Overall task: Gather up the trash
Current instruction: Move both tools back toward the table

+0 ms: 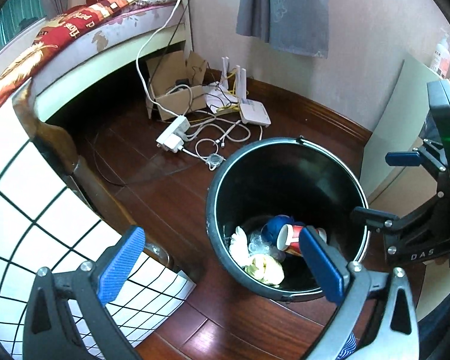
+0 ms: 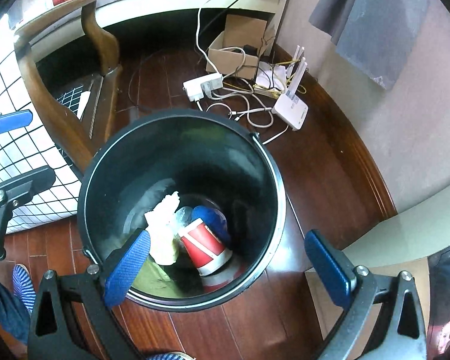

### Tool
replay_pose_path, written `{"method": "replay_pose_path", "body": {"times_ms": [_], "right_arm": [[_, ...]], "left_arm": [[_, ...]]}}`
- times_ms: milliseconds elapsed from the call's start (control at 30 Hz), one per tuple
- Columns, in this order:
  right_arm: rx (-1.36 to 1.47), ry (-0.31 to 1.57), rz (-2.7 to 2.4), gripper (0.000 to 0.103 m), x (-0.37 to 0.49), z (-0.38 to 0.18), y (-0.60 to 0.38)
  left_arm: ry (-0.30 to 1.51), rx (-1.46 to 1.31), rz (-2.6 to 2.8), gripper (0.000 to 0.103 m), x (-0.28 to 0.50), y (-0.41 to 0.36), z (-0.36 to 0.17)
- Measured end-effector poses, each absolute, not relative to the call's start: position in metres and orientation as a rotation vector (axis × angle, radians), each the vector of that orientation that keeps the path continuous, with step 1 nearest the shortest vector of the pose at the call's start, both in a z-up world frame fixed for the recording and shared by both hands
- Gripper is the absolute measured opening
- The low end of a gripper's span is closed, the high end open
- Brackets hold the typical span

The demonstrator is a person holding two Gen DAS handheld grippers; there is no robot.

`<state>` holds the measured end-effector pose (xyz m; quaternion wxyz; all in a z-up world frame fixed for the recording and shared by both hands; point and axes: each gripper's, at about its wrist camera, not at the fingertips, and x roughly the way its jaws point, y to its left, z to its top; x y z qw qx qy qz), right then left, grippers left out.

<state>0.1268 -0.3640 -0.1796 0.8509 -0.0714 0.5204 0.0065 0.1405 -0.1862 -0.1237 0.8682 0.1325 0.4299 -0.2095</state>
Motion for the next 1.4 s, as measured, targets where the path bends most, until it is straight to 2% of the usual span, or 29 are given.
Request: {"method": "replay_pose_path", "body": {"times_ms": [800,1167,1400], "right_arm": [[-0.138,0.921,0.044,0.103,0.116,-0.106,-0.326],[-0.132,0.798,0.145,0.103,0.129,-0.061,-0.271],[-0.171,0.74,0.232,0.103,0.136,-0.044,-0.22]], "left_arm": [[0.784,0.171,-0.342,0.103,0.111,-0.132,-0.063],[0.678,0.114,-0.209,0.103,0.107,-0.071,-0.021],[0.647,0.073,-0.11,0.103,0.101,-0.024,-0.013]]}}
